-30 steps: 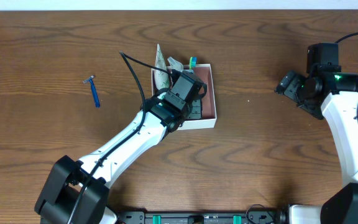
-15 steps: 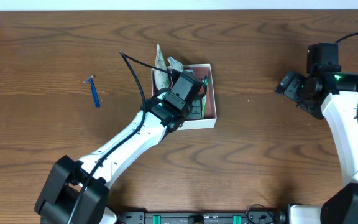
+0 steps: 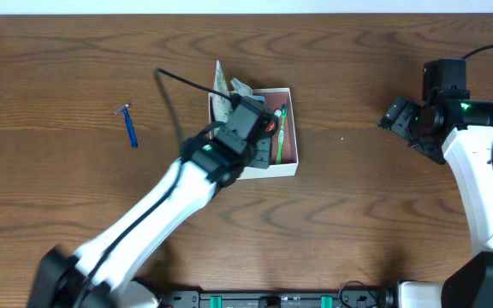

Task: Pack container
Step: 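Lower the toothbrush into the box beside the toothpaste and release, then move the left gripper to the blue razor and grasp it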

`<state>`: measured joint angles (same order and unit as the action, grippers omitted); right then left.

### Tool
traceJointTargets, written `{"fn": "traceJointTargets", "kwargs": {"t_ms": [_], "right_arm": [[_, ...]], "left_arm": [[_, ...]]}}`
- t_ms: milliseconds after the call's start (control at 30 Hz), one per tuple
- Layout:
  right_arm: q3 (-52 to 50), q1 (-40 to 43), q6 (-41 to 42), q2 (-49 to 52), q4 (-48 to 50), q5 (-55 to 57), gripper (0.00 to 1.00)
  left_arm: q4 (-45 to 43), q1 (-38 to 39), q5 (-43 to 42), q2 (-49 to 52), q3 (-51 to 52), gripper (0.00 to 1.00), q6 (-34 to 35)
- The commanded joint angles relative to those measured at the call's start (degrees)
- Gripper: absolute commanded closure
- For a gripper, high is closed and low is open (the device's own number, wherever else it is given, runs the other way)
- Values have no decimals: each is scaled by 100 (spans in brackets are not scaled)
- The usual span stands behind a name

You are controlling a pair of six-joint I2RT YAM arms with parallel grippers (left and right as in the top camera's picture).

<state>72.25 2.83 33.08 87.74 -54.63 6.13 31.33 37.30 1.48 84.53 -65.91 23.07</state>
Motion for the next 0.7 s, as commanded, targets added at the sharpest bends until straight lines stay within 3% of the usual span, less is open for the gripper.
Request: {"fn": "traceJointTargets", "kwargs": {"t_ms": [0, 100, 267, 400, 567, 667], "right_arm": [[11, 22, 72, 13, -7, 31, 1], [11, 22, 72, 13, -7, 31, 1], [11, 20, 70, 13, -7, 31, 1], [11, 22, 72, 13, -7, 31, 1], [11, 22, 72, 13, -7, 31, 1], [11, 22, 72, 13, -7, 31, 1]], "left_arm": [[345, -4, 555, -785, -275, 85, -295], [758, -4, 1029, -1296, -275, 84, -315], [1377, -87, 2277, -1762, -273, 71, -310], [1482, -612, 2887, -1652, -240, 58, -308], [1222, -1906, 2660, -1064, -240, 52, -313], [894, -2813, 1790, -511, -240, 52, -612]]}}
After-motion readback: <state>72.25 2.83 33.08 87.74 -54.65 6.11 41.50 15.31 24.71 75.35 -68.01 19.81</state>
